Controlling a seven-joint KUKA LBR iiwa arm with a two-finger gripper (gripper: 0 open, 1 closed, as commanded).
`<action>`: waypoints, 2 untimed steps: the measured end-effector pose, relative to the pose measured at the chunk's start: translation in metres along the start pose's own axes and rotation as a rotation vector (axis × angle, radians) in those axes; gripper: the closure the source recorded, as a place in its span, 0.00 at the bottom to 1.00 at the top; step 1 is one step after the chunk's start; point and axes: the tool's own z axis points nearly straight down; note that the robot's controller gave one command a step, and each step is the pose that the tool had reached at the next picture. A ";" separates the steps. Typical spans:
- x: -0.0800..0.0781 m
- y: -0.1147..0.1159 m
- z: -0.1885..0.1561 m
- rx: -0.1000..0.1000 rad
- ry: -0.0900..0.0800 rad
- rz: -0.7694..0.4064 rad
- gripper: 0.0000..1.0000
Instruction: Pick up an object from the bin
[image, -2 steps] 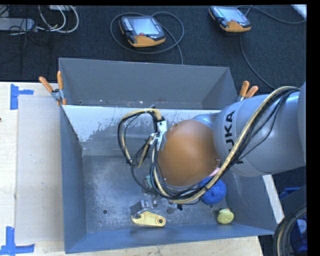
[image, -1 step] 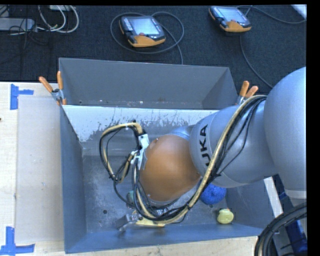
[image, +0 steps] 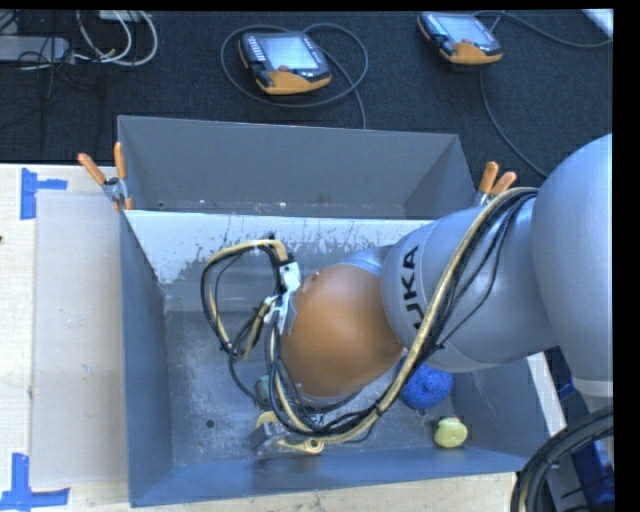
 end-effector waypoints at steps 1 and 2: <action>0.000 0.000 0.000 0.000 0.000 0.001 1.00; 0.000 0.000 0.000 0.000 0.000 0.002 1.00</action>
Offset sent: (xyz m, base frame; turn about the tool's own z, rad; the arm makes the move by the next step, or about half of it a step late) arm 0.0000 0.0000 0.0000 0.0000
